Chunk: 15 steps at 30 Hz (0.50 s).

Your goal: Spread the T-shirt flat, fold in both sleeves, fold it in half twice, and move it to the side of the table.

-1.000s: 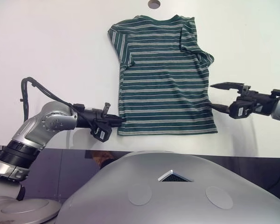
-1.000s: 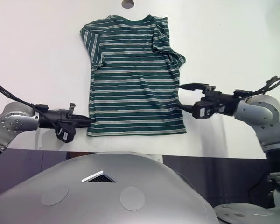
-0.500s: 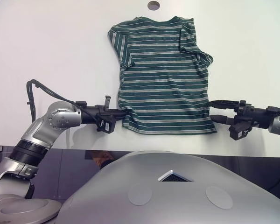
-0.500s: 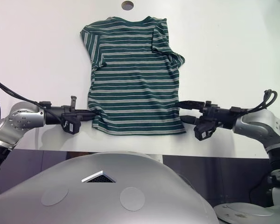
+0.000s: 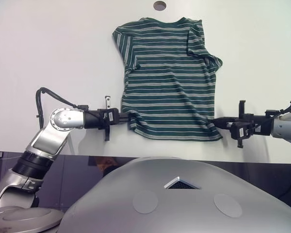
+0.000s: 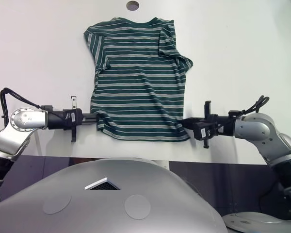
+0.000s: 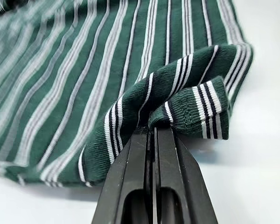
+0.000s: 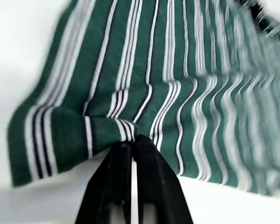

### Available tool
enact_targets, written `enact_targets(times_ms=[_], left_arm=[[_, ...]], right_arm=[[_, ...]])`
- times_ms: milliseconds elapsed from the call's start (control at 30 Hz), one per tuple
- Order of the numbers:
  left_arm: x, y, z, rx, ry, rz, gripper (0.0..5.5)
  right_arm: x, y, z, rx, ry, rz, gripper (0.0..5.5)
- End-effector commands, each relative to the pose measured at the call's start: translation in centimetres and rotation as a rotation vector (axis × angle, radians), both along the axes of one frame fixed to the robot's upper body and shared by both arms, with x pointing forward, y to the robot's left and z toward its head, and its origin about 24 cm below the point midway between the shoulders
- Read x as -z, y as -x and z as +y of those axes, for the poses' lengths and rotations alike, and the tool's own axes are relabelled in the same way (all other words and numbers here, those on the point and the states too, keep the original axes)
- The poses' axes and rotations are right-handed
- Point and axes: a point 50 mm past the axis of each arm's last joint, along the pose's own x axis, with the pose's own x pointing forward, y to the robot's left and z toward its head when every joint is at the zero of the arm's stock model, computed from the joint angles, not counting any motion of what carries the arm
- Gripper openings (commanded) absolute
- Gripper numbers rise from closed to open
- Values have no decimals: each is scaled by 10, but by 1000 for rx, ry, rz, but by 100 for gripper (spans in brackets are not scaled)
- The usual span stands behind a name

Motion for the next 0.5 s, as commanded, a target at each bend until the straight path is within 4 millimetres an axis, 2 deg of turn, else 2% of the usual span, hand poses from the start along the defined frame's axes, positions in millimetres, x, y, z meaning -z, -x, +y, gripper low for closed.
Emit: enact_targets(times_ms=[33,67,200,233,300,400,500], left_arm=[[-37,-32,16,-153,156,171,0],[-45,-46,18,-205,207,159,0],[-78,-135,25,-436,348,65,0],[-84,-158,23,-499,365,34,0],[-88,-190,19,-613,358,-9,0],[-74,-219,9,-744,232,-45,0],[-58,-226,7,-817,134,-61,0]], right_arm=[[-23,-24,11,251,-203,308,7],[-26,-37,12,322,-262,300,7],[-33,-112,12,639,-523,243,7],[-32,-132,11,715,-563,227,7],[-24,-169,16,852,-586,196,7],[-6,-197,25,979,-501,159,7],[0,-211,34,1029,-471,155,7]])
